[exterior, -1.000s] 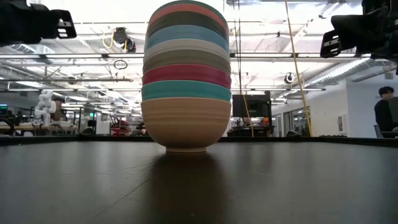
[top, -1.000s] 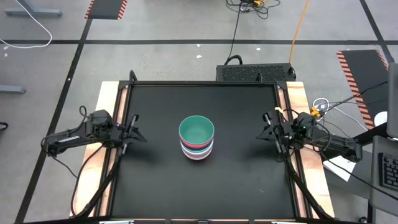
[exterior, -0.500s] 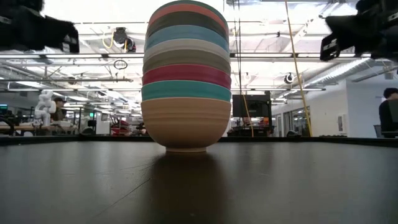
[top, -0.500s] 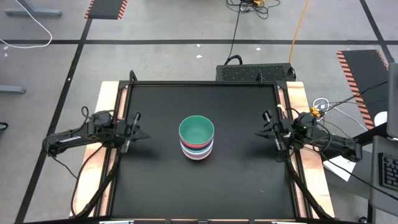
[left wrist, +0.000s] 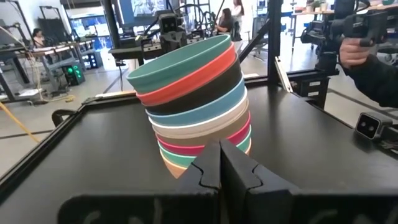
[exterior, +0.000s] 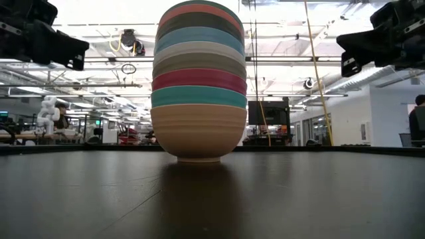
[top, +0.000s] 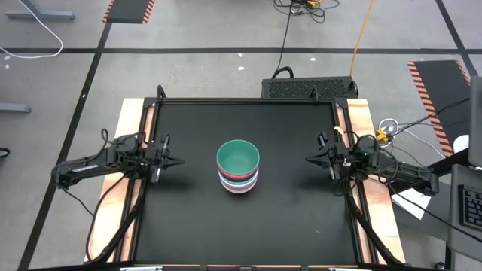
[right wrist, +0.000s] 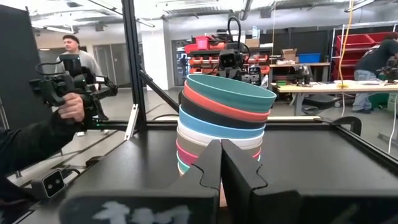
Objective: Nest bowls inside each other
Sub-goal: Return to Home Position
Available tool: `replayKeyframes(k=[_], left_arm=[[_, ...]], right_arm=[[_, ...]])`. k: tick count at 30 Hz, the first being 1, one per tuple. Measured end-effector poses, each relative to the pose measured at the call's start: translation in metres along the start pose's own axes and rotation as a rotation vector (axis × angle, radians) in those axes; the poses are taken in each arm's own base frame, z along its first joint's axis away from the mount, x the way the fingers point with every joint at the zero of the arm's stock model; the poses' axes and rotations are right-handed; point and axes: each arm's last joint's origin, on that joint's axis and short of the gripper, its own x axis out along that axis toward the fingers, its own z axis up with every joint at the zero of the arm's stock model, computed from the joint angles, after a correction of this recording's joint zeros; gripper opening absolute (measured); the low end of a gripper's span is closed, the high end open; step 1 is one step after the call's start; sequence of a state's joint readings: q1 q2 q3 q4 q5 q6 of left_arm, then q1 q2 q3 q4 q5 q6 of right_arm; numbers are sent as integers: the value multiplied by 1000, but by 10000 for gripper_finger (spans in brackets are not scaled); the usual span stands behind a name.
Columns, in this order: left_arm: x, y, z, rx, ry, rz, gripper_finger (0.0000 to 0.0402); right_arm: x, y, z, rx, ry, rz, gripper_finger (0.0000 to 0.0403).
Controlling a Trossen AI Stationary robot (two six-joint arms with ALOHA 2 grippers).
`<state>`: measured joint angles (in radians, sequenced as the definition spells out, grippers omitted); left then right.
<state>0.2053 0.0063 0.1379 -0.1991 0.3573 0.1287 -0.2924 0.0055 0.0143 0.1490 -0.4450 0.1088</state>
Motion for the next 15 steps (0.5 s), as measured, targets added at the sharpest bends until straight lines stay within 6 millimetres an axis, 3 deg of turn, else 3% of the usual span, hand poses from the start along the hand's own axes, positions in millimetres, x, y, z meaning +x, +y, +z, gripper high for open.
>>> replayKeyframes(k=[15], left_arm=[[0,0,2,27,-16,2,5]], right_arm=[[0,0,0,0,-3,1,0]])
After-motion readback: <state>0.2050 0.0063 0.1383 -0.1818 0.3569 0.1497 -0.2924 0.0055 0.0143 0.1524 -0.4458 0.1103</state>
